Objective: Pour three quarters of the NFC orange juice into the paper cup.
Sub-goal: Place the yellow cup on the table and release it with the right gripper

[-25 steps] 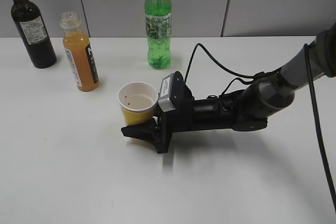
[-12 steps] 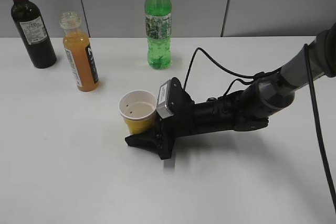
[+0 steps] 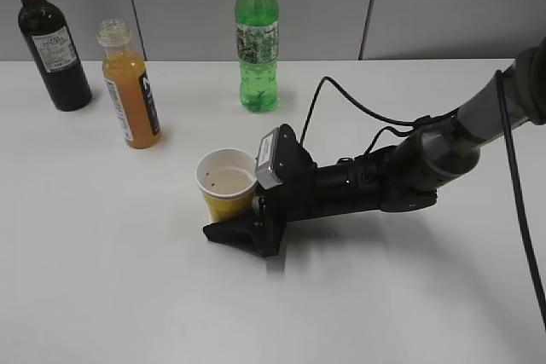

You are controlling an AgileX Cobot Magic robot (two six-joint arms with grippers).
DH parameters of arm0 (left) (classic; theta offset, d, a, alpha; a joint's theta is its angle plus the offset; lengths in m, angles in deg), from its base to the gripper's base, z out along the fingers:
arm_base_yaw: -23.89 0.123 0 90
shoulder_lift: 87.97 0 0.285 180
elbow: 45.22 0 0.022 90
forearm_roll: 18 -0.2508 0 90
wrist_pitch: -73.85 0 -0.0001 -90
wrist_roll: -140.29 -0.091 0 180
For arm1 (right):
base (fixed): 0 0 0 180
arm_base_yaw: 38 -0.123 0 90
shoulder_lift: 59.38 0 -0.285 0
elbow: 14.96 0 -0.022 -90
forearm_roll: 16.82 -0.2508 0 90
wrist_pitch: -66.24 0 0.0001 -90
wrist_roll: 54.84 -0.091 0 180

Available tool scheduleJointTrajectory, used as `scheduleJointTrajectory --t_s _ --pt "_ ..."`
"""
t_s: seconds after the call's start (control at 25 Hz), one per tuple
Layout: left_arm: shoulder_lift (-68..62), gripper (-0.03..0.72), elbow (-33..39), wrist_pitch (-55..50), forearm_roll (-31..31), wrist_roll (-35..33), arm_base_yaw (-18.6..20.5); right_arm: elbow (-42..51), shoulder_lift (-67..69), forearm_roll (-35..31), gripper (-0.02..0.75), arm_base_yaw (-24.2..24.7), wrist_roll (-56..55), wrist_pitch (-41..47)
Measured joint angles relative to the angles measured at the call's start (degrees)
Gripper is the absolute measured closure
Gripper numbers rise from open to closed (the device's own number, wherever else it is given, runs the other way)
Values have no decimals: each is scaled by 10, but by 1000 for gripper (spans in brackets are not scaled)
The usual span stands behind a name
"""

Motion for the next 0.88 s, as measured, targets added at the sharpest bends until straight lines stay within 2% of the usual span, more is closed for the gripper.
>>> scheduleJointTrajectory --t_s 0.56,0.88 --pt "0 452 0 0 0 0 0 -2 -7 57 65 12 -22 10" --pt "0 452 0 0 0 0 0 -3 -26 152 69 44 -80 10"
